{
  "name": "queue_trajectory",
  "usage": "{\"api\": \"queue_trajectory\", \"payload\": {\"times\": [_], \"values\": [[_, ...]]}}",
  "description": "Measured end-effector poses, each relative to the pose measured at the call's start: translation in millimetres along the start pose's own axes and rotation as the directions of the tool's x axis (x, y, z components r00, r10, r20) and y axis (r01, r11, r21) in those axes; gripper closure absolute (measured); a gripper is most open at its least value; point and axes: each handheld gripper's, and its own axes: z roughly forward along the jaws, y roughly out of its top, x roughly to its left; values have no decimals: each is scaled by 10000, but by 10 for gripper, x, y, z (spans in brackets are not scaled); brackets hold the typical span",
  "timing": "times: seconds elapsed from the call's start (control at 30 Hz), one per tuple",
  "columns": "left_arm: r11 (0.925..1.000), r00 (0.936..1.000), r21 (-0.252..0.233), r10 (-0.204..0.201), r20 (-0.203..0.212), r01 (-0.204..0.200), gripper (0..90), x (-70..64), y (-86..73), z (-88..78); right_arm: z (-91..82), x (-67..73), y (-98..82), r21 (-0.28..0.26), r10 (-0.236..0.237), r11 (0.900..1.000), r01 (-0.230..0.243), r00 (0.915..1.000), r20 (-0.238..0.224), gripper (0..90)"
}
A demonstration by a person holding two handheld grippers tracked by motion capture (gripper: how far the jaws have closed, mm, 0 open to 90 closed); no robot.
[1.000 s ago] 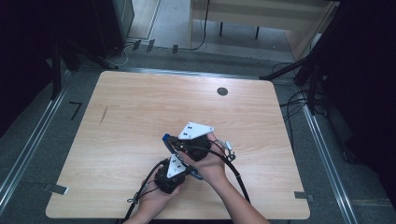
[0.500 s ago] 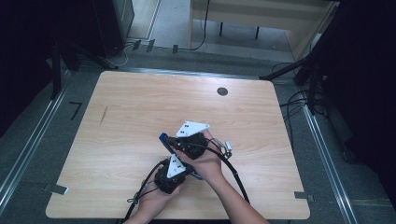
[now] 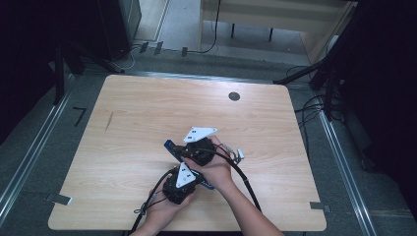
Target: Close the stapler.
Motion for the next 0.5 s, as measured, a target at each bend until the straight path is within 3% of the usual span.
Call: {"api": "queue_trajectory", "payload": {"times": [0.1, 0.5], "values": [[10000, 10000, 21, 4, -20, -4, 900, -2, 1, -2, 34, -51, -10, -8, 191, 9998, -191, 9994, -297, 900], [10000, 10000, 28, 53, -20, -53, 900, -3, 1, -3, 205, -92, -116, 691, 145, 9975, -114, 9989, -452, 900]]}}
